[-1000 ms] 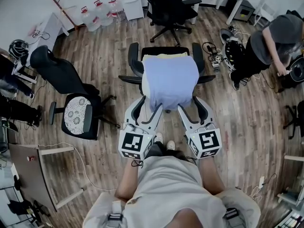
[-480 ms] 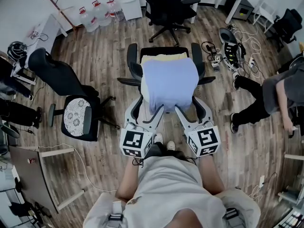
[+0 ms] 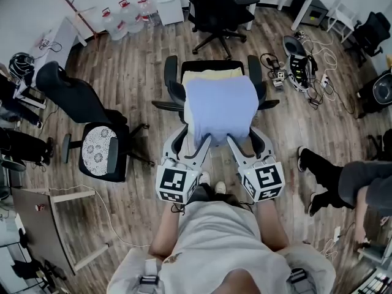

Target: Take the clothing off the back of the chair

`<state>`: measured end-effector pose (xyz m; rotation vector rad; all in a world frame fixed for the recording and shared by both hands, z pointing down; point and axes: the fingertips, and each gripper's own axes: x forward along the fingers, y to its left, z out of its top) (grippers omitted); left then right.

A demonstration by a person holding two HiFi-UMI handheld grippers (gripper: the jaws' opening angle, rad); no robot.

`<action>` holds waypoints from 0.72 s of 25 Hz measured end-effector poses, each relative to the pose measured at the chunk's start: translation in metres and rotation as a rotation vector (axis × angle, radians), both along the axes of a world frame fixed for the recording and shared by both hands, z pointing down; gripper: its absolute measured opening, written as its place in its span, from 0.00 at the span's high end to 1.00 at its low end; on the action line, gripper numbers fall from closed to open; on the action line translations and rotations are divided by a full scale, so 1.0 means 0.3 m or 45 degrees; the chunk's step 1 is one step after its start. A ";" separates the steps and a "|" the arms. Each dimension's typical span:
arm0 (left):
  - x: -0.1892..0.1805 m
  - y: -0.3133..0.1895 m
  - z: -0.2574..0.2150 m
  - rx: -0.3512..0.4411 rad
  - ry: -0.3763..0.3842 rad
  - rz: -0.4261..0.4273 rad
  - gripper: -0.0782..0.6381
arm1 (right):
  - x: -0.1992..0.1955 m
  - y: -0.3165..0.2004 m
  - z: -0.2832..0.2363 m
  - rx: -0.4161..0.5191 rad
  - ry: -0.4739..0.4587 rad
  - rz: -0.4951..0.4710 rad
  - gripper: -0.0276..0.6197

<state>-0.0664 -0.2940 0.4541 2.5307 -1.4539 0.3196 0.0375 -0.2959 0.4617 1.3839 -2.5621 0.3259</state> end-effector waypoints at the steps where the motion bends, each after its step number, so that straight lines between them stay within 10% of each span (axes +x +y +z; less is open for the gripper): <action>1: -0.002 -0.002 -0.001 0.000 -0.002 -0.003 0.54 | -0.002 -0.001 -0.002 0.003 0.003 -0.002 0.59; 18: 0.038 0.015 -0.010 0.006 0.006 0.060 0.76 | -0.005 0.013 -0.028 0.045 0.002 -0.008 0.81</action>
